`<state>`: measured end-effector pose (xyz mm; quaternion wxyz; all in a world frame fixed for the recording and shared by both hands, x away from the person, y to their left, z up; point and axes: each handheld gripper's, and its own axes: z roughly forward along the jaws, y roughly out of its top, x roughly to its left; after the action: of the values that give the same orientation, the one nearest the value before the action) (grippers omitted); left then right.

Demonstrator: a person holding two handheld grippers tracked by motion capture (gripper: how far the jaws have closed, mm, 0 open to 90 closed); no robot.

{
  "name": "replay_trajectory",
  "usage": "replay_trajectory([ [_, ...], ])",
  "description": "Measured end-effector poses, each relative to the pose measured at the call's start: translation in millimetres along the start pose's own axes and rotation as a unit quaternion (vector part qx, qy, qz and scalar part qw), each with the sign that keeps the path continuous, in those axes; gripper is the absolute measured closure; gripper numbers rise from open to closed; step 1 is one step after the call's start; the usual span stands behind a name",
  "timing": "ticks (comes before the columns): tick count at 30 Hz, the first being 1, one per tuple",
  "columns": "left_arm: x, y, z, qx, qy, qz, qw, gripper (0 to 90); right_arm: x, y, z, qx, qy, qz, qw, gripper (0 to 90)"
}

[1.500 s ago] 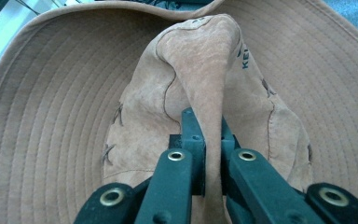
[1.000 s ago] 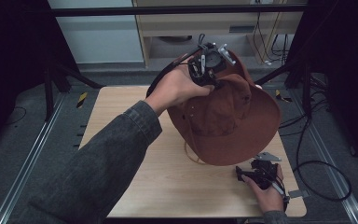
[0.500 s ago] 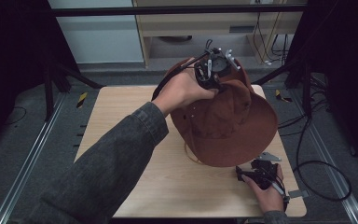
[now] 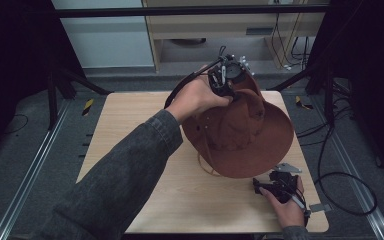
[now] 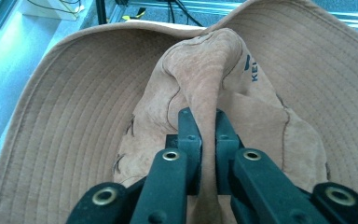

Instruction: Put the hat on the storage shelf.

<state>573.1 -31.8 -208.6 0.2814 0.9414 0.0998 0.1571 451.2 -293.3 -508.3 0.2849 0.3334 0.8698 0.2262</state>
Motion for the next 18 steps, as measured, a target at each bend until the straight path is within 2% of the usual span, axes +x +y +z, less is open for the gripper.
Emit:
replay_trajectory([
  [3, 2.1, -4.4, -0.6, -0.002, 0.004, -0.008, 1.0000, 79.9, 0.0, 0.0, -0.1, 0.000, 0.000, 0.000, 1.0000, 0.7],
  [5, 2.6, -7.5, -1.2, -0.007, 0.002, -0.013, 0.9999, 73.6, 0.0, 0.0, -0.1, 0.000, 0.000, 0.000, 1.0000, 0.7],
  [9, 1.5, -9.2, -3.7, -0.015, 0.005, -0.015, 0.9998, 66.4, 0.0, 0.0, -0.1, 0.000, 0.000, 0.000, 1.0000, 0.7],
  [14, -1.9, -6.9, -5.4, -0.031, 0.021, -0.019, 0.9991, 48.2, 0.0, 0.0, 0.0, 0.000, 0.000, 0.000, 1.0000, 0.7],
  [18, -6.2, -5.5, -4.3, -0.030, 0.023, -0.017, 0.9991, 36.0, -0.1, 0.0, -0.1, 0.000, 0.001, 0.000, 1.0000, 0.7],
])
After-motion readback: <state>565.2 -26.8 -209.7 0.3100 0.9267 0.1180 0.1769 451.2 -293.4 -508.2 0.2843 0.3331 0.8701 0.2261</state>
